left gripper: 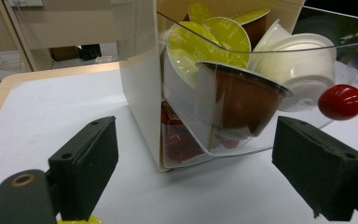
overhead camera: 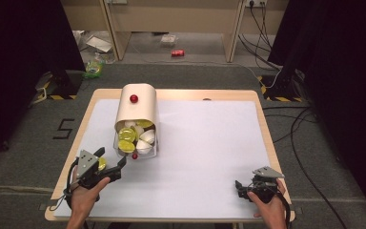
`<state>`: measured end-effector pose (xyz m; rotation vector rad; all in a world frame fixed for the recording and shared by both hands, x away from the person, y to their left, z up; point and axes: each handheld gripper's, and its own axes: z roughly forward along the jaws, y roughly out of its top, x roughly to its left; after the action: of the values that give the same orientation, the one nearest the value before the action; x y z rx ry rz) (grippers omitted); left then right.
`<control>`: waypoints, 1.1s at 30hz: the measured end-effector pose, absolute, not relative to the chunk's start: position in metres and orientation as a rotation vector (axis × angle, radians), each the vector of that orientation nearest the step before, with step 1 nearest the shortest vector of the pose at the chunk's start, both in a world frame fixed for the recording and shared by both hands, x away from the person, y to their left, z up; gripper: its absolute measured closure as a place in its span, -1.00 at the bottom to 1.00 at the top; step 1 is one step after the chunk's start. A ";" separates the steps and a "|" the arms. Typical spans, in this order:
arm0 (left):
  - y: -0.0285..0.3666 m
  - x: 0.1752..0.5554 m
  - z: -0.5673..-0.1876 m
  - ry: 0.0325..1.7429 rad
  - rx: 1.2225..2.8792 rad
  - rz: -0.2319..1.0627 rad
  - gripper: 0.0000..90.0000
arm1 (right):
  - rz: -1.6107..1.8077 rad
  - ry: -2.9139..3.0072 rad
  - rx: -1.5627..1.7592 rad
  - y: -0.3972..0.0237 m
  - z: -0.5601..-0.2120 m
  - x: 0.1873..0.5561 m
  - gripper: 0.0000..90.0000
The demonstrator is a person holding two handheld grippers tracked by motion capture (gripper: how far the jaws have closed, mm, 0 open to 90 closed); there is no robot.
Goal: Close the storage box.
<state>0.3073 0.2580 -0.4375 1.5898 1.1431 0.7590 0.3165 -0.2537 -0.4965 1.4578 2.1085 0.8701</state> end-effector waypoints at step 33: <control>0.260 0.330 -0.439 1.174 1.562 0.795 -0.68 | 0.871 2.108 1.461 -0.254 -0.496 0.316 -0.89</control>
<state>0.3298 0.2595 -0.4387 1.5619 1.1735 0.7955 0.3165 -0.2537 -0.4964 1.4614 2.1082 0.8707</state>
